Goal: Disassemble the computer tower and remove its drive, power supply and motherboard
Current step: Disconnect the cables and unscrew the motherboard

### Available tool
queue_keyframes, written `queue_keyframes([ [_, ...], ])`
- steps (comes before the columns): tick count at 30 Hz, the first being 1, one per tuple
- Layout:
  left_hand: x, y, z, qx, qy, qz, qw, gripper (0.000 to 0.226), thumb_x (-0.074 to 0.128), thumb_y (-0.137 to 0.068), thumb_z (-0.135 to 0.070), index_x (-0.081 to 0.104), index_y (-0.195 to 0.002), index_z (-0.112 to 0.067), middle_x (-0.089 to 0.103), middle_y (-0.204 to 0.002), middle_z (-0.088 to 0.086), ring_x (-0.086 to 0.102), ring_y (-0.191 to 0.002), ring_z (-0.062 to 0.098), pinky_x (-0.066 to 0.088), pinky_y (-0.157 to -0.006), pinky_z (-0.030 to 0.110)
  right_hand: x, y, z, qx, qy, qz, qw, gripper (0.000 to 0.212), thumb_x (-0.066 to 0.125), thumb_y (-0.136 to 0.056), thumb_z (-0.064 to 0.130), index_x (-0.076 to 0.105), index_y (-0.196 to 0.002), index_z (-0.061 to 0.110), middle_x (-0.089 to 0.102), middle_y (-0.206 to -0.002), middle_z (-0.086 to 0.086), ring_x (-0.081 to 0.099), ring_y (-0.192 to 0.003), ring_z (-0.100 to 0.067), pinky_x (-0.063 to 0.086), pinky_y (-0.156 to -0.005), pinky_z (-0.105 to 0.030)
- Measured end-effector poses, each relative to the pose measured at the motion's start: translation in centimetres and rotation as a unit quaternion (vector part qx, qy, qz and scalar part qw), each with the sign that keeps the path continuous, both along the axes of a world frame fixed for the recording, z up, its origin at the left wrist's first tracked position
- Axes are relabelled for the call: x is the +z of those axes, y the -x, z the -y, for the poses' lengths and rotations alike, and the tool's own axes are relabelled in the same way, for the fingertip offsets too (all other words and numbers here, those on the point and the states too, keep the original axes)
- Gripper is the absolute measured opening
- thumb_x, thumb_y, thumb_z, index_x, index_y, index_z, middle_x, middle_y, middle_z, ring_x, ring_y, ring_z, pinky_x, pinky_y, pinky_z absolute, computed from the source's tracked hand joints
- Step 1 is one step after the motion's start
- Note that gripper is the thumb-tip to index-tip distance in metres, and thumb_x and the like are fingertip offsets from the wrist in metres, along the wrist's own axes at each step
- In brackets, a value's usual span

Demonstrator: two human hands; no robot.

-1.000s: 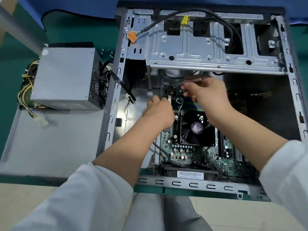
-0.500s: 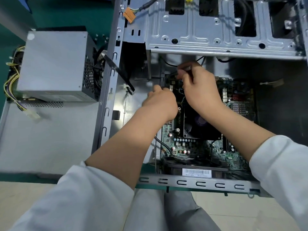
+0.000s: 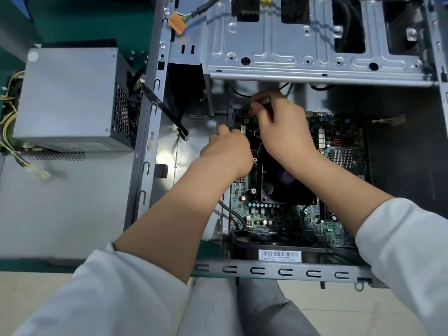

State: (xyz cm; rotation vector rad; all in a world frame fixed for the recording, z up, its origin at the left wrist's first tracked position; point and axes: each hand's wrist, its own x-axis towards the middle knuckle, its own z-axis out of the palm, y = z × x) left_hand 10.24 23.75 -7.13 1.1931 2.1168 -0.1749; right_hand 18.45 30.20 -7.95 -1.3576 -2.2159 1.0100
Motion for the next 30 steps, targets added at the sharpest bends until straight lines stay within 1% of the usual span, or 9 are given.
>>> queue_keyframes([
  [5,0.1,0.0,0.0,-0.003,0.000,0.001,1.000,0.040,0.046,-0.095,-0.015,0.035,-0.131,-0.002,0.026,-0.136,0.017,0.034,-0.124,0.035,0.037,-0.089,0.037,-0.1,0.1,-0.2,0.006,0.011,0.003,1.000,0.016,0.048,-0.097,0.017,0.062,-0.105,0.015,0.069,-0.092,-0.007,0.053,-0.062,-0.016,0.034,-0.056,-0.022],
  [9,0.1,0.0,0.0,-0.003,0.004,0.005,1.000,0.039,0.045,-0.094,-0.013,0.036,-0.129,-0.001,0.026,-0.135,0.017,0.035,-0.123,0.036,0.036,-0.083,0.036,-0.1,0.1,-0.3,0.025,-0.022,0.037,0.999,0.019,0.050,-0.095,0.022,0.063,-0.107,0.014,0.069,-0.091,-0.010,0.061,-0.077,-0.026,0.042,-0.065,-0.031],
  [12,0.2,0.0,0.0,-0.002,0.004,0.004,1.000,0.038,0.045,-0.093,-0.013,0.037,-0.128,-0.001,0.027,-0.134,0.016,0.036,-0.121,0.035,0.033,-0.078,0.034,-0.2,0.4,-0.5,0.053,-0.066,0.082,0.993,0.023,0.050,-0.095,0.026,0.061,-0.109,0.012,0.069,-0.096,-0.013,0.062,-0.087,-0.032,0.049,-0.071,-0.036],
  [15,0.2,0.0,0.1,-0.006,0.008,0.006,1.000,0.038,0.045,-0.092,-0.013,0.037,-0.128,0.000,0.027,-0.133,0.017,0.037,-0.120,0.036,0.033,-0.078,0.034,0.0,0.7,-1.2,0.080,-0.077,0.119,0.987,0.024,0.051,-0.094,0.026,0.059,-0.107,0.006,0.068,-0.100,-0.016,0.061,-0.094,-0.035,0.050,-0.077,-0.041],
  [18,0.3,0.1,0.0,-0.008,0.014,0.013,1.000,0.039,0.045,-0.092,-0.011,0.037,-0.128,0.000,0.026,-0.134,0.017,0.038,-0.121,0.036,0.035,-0.081,0.035,0.2,1.0,-1.6,0.116,-0.104,0.175,0.972,0.018,0.052,-0.089,0.009,0.058,-0.105,0.006,0.066,-0.097,-0.018,0.060,-0.091,-0.036,0.051,-0.074,-0.039],
  [21,0.5,0.2,0.1,-0.003,0.016,0.024,1.000,0.031,0.046,-0.091,-0.009,0.041,-0.120,-0.002,0.027,-0.133,0.016,0.039,-0.115,0.033,0.035,-0.077,0.034,0.6,1.3,-1.8,0.159,-0.132,0.206,0.957,0.027,0.049,-0.081,-0.003,0.056,-0.105,0.006,0.066,-0.102,-0.016,0.060,-0.095,-0.035,0.051,-0.074,-0.037],
  [23,0.7,0.2,0.1,0.002,0.016,0.032,0.999,0.014,0.047,-0.090,-0.006,0.043,-0.103,-0.006,0.027,-0.130,0.015,0.039,-0.101,0.029,0.036,-0.076,0.033,0.9,1.6,-1.9,0.181,-0.139,0.212,0.950,0.031,0.047,-0.077,-0.006,0.054,-0.105,0.005,0.065,-0.105,-0.016,0.060,-0.097,-0.035,0.051,-0.075,-0.038],
  [25,0.8,0.2,0.1,0.002,0.014,0.037,0.999,0.007,0.046,-0.089,-0.005,0.042,-0.094,-0.007,0.027,-0.129,0.015,0.037,-0.094,0.027,0.038,-0.075,0.033,1.1,1.8,-1.8,0.197,-0.158,0.224,0.941,0.031,0.047,-0.076,-0.006,0.052,-0.104,0.005,0.064,-0.104,-0.017,0.060,-0.094,-0.037,0.047,-0.069,-0.034],
  [30,0.7,0.1,0.1,-0.008,0.018,0.038,0.999,0.008,0.046,-0.090,-0.006,0.046,-0.098,-0.008,0.027,-0.128,0.016,0.038,-0.093,0.028,0.040,-0.080,0.033,1.4,1.7,-1.8,0.233,-0.188,0.234,0.925,0.033,0.047,-0.074,-0.008,0.050,-0.104,0.006,0.061,-0.102,-0.016,0.059,-0.091,-0.037,0.039,-0.063,-0.033],
])
